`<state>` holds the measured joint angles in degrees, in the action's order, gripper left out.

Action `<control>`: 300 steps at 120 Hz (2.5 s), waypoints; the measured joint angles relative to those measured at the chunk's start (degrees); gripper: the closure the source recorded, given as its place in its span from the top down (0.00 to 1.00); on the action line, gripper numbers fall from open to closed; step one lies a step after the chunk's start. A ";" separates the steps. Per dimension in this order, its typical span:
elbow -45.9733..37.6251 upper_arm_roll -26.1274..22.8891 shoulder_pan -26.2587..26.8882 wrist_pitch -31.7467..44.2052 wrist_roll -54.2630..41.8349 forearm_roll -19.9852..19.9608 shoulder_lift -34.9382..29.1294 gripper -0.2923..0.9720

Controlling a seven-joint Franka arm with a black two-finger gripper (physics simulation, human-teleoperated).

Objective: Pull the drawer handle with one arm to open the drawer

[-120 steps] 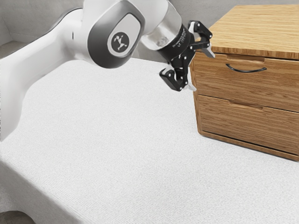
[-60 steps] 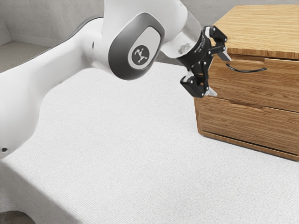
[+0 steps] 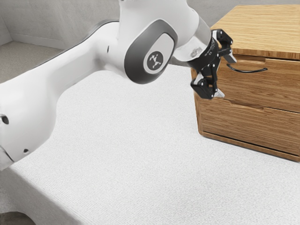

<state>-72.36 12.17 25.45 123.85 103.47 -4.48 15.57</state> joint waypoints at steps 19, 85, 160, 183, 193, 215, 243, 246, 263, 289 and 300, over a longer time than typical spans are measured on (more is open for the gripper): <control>1.57 -0.04 -0.15 0.91 0.50 0.03 1.62 0.77; 3.33 -0.24 -1.65 2.28 1.51 -0.09 4.64 0.77; 7.94 -0.34 -2.56 2.77 1.96 -0.17 9.09 0.77; 8.17 -0.39 -2.81 2.79 2.06 -0.18 9.92 0.77; 8.17 -0.39 -2.72 2.79 2.11 -0.18 10.08 0.77; 8.25 -0.85 -2.75 2.79 2.22 -0.18 10.65 0.77; 8.77 -0.92 -2.71 2.79 2.34 -0.18 11.30 0.77; 8.68 -0.92 -2.61 2.79 2.35 -0.18 11.26 0.77; 8.22 -0.82 -2.01 2.81 2.44 -0.25 11.07 0.77; 6.90 -0.31 -0.77 2.81 2.69 -0.40 10.13 0.77; 5.80 -0.17 0.02 2.82 2.87 -0.39 9.39 0.77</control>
<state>-66.56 11.99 25.47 126.67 106.34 -4.86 24.96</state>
